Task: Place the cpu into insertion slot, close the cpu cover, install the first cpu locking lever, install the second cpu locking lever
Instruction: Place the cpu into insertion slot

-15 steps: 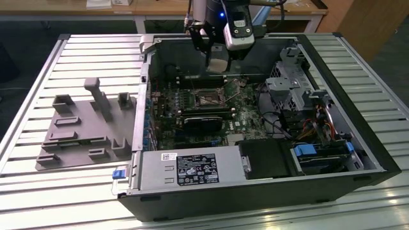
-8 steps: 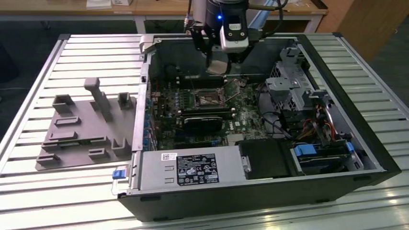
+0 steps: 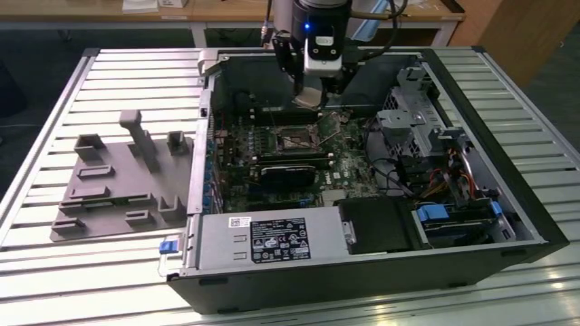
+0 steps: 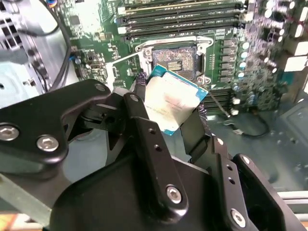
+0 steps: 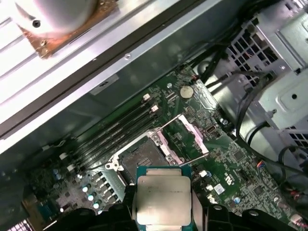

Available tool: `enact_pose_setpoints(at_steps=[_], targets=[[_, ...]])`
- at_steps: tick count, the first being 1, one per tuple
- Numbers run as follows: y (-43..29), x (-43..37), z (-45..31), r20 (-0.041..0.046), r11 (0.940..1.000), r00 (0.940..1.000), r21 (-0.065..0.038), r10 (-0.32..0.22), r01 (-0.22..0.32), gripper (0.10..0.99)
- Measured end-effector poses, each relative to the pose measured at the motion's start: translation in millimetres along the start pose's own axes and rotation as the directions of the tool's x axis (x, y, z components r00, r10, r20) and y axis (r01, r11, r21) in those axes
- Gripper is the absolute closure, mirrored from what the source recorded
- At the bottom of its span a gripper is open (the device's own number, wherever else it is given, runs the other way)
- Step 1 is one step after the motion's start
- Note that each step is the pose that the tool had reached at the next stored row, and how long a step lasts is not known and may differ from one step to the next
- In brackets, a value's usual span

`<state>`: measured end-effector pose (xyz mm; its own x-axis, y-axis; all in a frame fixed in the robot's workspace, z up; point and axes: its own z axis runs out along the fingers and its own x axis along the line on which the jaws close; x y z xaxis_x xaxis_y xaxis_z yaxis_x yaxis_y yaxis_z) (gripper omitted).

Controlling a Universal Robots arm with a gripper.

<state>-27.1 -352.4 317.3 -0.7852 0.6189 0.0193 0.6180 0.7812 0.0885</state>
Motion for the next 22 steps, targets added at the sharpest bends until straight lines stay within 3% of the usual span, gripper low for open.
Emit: enact_pose_setpoints(at_steps=[6, 11, 16, 22], targets=[[-0.2, 0.0, 2.3, 0.0094, 0.9942, 0.9941, -0.003, 0.108, -0.108, 0.549], [-0.4, -0.1, 4.5, 0.0172, 0.9803, 0.9801, -0.006, 0.198, -0.198, 0.549], [-0.6, -0.1, 7.0, 0.0245, 0.9583, 0.958, -0.009, 0.286, -0.286, 0.549], [-1.3, 0.1, 12.0, 0.0327, 0.923, 0.9224, -0.014, 0.385, -0.385, 0.549]])
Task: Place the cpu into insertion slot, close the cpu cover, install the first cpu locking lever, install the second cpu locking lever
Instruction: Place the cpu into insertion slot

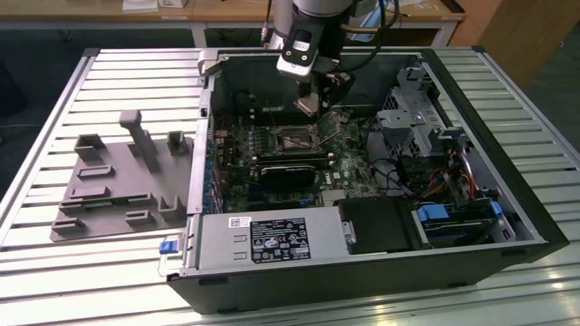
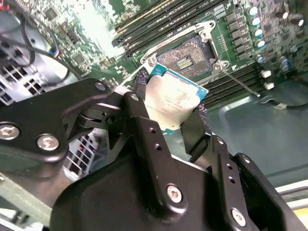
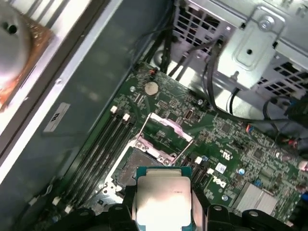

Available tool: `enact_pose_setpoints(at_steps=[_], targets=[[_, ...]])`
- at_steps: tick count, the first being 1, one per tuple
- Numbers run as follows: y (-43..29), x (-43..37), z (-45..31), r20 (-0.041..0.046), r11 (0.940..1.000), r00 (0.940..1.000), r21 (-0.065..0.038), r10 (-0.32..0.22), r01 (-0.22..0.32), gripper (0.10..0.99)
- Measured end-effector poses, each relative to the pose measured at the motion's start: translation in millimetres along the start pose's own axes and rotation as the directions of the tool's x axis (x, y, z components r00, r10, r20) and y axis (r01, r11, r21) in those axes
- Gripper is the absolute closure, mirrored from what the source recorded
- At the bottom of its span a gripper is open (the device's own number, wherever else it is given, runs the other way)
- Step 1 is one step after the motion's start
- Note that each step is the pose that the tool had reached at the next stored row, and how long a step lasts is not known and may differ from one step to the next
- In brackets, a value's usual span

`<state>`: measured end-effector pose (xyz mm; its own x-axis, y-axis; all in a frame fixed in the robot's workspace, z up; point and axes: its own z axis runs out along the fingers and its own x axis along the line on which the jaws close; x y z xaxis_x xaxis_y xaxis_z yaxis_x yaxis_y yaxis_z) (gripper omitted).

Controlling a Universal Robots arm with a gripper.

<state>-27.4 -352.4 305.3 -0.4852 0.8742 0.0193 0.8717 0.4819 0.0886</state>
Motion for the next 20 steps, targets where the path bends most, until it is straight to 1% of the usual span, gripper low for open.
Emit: enact_pose_setpoints(at_steps=[6, 9, 11, 13, 15, 17, 20], targets=[[-3.4, 2.5, 5.0, 0.0054, 0.9982, 0.9982, -0.001, 0.059, -0.059, 0.549], [-3.8, 2.8, 7.6, 0.0094, 0.9946, 0.9945, -0.002, 0.104, -0.104, 0.549], [-4.1, 2.9, 9.6, 0.0121, 0.9907, 0.9906, -0.003, 0.136, -0.136, 0.549], [-4.3, 2.9, 11.6, 0.0148, 0.9858, 0.9857, -0.004, 0.168, -0.168, 0.549], [-4.6, 2.9, 13.6, 0.0177, 0.9795, 0.9794, -0.006, 0.201, -0.201, 0.549], [-4.8, 2.9, 15.4, 0.0206, 0.9718, 0.9716, -0.007, 0.236, -0.236, 0.549], [-5.1, 2.9, 18.0, 0.0248, 0.9581, 0.9578, -0.009, 0.286, -0.286, 0.549]])
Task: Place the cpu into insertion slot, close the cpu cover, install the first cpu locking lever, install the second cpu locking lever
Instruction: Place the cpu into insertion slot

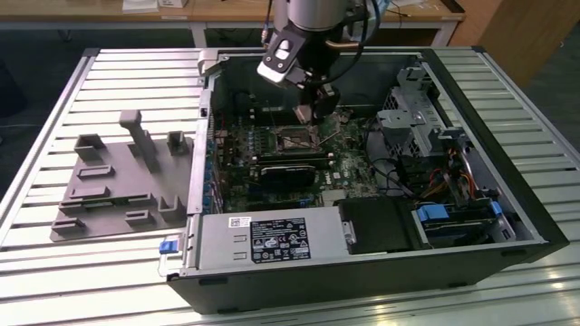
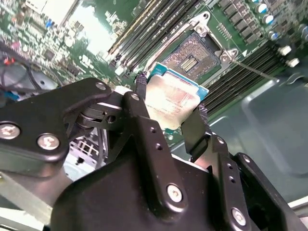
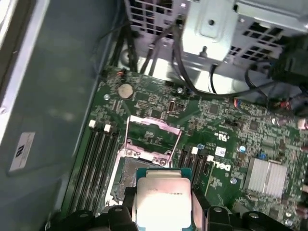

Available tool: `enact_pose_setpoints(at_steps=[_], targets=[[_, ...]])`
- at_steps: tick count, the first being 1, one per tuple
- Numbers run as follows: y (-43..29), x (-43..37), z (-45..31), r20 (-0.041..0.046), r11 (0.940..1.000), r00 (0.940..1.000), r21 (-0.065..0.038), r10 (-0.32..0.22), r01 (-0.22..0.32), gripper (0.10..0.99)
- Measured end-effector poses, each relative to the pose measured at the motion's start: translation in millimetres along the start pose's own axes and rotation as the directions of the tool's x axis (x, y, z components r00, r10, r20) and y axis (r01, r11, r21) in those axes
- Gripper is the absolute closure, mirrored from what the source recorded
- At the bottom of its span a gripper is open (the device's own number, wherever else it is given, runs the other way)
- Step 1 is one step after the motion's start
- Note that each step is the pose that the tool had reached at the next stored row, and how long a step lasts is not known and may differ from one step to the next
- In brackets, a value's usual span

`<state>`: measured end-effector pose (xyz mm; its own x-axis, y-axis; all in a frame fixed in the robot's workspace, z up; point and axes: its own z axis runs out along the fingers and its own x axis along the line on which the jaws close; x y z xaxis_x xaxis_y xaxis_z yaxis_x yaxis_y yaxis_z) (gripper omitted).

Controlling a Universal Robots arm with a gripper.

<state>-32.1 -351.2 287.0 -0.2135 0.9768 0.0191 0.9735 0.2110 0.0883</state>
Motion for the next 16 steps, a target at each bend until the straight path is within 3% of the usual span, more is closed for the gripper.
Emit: enact_pose_setpoints(at_steps=[8, 16], targets=[[-2.2, 0.9, 6.1, 0.0103, 0.9934, 0.9934, -0.003, 0.115, -0.115, 0.549], [-5.3, 4.5, 17.6, 0.0128, 0.9895, 0.9894, -0.004, 0.145, -0.145, 0.549]])
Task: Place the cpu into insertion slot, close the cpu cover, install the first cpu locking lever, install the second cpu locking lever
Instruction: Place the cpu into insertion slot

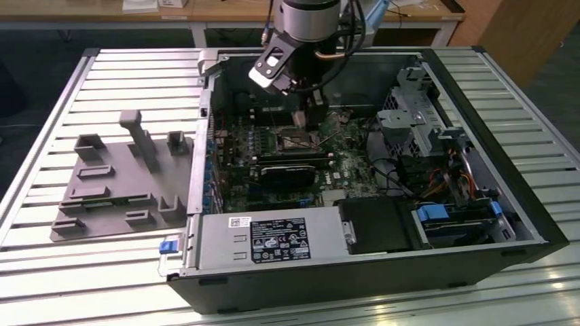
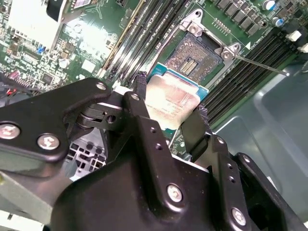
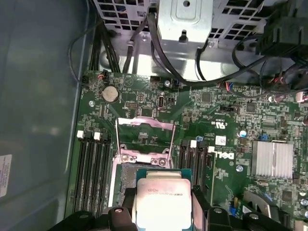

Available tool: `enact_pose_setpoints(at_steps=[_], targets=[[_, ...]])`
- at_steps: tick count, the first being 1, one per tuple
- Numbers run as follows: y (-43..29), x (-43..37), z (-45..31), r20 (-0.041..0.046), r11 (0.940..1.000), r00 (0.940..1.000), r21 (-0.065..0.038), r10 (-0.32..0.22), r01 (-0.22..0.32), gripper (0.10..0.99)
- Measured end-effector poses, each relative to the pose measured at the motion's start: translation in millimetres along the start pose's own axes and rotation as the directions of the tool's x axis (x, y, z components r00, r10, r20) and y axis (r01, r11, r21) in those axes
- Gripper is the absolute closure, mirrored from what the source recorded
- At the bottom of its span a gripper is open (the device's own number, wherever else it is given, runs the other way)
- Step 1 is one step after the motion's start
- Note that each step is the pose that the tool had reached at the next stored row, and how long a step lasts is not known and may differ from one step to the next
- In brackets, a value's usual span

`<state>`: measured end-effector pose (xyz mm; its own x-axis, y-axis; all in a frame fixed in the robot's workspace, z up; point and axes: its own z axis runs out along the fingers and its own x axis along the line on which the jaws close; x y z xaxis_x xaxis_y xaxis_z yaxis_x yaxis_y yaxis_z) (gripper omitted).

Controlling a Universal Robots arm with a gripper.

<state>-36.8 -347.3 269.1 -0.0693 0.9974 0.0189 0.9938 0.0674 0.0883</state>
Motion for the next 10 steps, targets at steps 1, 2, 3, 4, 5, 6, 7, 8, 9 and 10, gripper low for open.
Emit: enact_pose_setpoints(at_steps=[1, 2, 3, 4, 5, 6, 7, 8, 9, 10], targets=[[-0.2, 0.1, 1.8, 0.0001, 1.0, 1.0, 0.0, 0.0, 0.0, 0.549], [-0.4, 0.2, 3.6, -0.0001, 1.0, 1.0, 0.0, 0.001, -0.001, 0.549], [-0.6, 0.3, 5.4, 0.0, 1.0, 1.0, 0.0, 0.001, -0.001, 0.549], [-0.7, 0.4, 6.9, 0.0006, 1.0, 1.0, 0.0, 0.001, -0.001, 0.549], [-0.8, 0.5, 7.7, 0.0009, 1.0, 1.0, 0.0, 0.001, -0.001, 0.549], [-0.9, 0.6, 8.3, 0.0013, 1.0, 1.0, 0.0, 0.001, -0.001, 0.549], [-1.0, 0.6, 9.1, 0.0014, 1.0, 1.0, 0.0, 0.001, -0.001, 0.549], [-1.2, 0.7, 10.5, 0.0014, 1.0, 1.0, 0.0, 0.001, -0.001, 0.549], [-1.5, 0.7, 12.2, 0.0013, 1.0, 1.0, 0.0, 0.001, -0.001, 0.549], [-1.8, 0.7, 14.0, 0.0013, 1.0, 1.0, 0.0, 0.001, -0.001, 0.549]])
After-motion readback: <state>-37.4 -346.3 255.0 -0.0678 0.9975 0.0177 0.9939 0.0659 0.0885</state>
